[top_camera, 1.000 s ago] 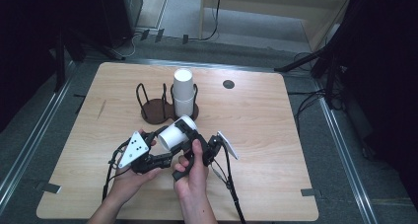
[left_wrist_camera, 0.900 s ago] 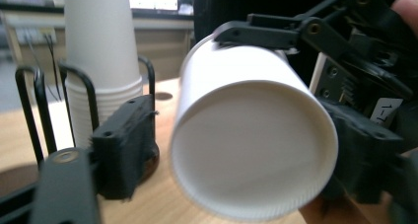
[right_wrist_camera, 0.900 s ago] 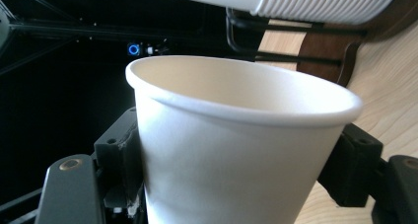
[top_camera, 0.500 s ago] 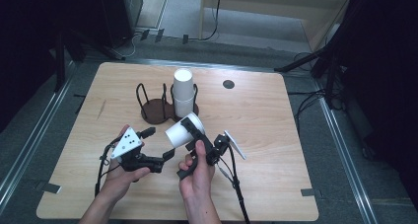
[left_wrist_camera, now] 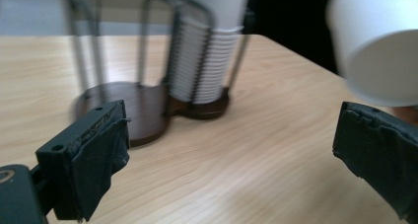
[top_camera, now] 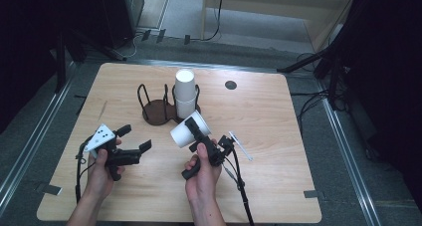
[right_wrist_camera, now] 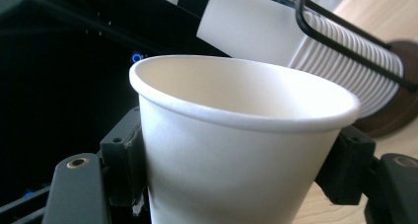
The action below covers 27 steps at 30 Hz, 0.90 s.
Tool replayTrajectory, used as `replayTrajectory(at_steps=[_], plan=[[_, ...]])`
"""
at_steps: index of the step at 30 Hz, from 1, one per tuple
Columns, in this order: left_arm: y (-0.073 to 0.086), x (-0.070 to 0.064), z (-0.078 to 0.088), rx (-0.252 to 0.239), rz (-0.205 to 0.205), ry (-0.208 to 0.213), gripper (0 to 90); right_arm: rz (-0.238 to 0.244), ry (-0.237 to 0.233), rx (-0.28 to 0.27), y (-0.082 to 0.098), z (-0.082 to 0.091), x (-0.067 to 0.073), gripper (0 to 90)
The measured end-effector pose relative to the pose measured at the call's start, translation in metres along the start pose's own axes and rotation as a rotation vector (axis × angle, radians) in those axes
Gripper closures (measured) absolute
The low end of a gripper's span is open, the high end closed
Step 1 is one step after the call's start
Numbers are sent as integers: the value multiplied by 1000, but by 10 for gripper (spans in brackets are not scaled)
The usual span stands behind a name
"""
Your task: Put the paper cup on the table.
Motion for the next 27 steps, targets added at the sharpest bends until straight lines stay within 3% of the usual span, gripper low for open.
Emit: replayTrajectory(at_steps=[7,11,13,14,15,17,19,20,21,23,24,25,27], plan=[[9,29,13,-8,62,-107,13,181,34,-25,0,-1,5,271],[13,42,18,-8,81,-150,13,264,52,-32,3,-1,8,271],[16,46,19,-6,78,-178,13,281,55,-32,3,-1,8,271],[19,50,19,1,81,-200,13,334,75,-38,3,-1,10,272],[19,50,19,1,81,-200,13,334,75,-38,3,-1,10,272],[21,53,19,8,90,-215,13,404,88,-43,3,-1,12,272],[23,55,18,18,80,-232,14,424,93,-43,3,-2,14,272],[25,56,18,19,73,-248,14,473,99,-46,3,-2,16,276],[25,56,18,19,73,-248,14,473,99,-46,3,-2,16,276],[28,58,17,14,78,-251,14,519,103,-52,2,-2,18,277],[30,59,16,10,74,-270,14,572,114,-55,1,-2,20,276],[30,59,16,10,74,-270,14,572,114,-55,1,-2,20,276],[33,61,15,10,76,-283,14,616,129,-58,-1,-1,21,276]])
Point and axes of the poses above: each handheld gripper's, and its own axes: z roughly backward along the jaws, y roughly out of its underside, x roughly to its left, the point moved 2 cm from there along -z, roughly forward along the jaws, and after that the axes turned 5 degrees about x, right-handed, at the moved point
